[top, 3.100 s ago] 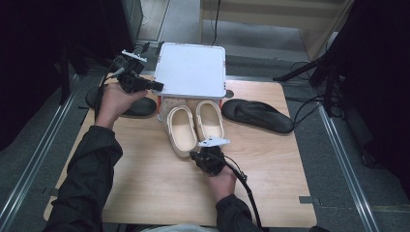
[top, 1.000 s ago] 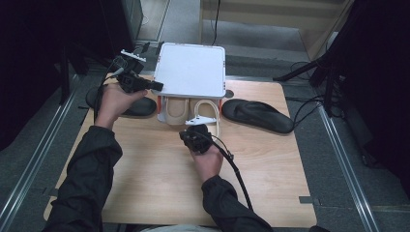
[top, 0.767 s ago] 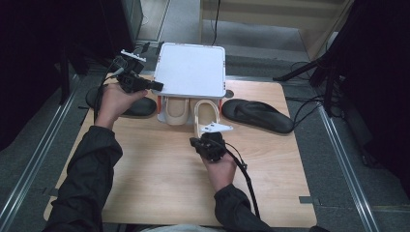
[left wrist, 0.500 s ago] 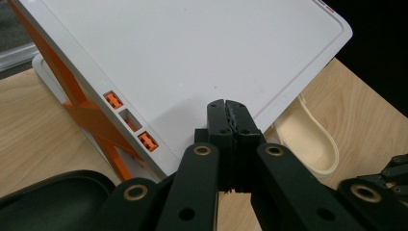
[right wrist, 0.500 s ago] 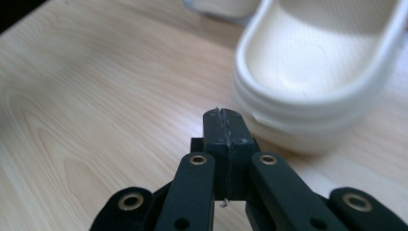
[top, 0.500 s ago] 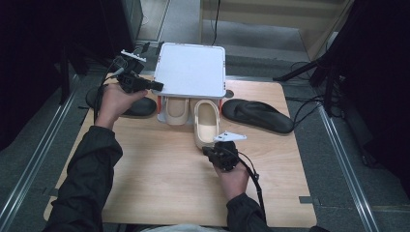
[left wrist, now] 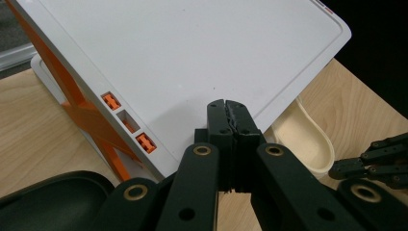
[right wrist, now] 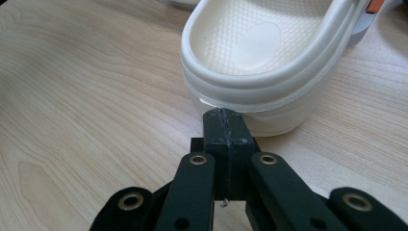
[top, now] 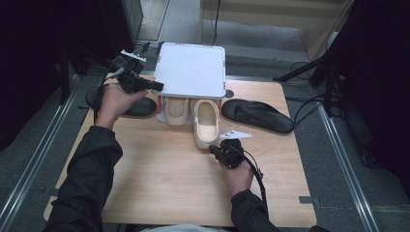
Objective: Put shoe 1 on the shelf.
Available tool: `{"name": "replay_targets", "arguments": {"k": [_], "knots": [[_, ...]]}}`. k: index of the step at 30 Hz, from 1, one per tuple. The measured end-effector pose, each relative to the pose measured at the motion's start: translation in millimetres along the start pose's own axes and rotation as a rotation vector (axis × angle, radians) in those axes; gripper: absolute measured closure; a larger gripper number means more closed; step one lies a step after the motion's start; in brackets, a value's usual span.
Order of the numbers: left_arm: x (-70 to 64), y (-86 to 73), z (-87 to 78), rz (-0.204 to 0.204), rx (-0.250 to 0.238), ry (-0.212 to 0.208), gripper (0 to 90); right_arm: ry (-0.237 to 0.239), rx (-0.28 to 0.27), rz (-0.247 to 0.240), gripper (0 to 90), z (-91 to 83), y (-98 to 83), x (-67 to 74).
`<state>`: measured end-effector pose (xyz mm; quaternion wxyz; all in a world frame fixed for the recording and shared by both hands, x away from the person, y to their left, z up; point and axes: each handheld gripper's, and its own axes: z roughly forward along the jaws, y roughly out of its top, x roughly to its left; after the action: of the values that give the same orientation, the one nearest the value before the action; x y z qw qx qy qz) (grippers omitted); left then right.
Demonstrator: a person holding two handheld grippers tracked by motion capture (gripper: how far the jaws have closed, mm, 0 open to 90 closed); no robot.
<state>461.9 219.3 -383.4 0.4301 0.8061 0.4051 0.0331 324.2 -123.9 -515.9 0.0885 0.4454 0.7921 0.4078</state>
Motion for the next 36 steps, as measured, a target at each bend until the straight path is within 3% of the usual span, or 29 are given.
{"name": "replay_targets", "arguments": {"k": [20,36], "knots": [[0.1,0.0,0.1,0.001,-0.001,-0.001,90.0,-0.016,-0.005,0.009,90.0,23.0,21.8,-0.8],[-0.5,0.0,0.5,-0.001,-0.003,0.002,90.0,-0.050,-0.018,0.027,90.0,42.1,48.2,-21.1]]}}
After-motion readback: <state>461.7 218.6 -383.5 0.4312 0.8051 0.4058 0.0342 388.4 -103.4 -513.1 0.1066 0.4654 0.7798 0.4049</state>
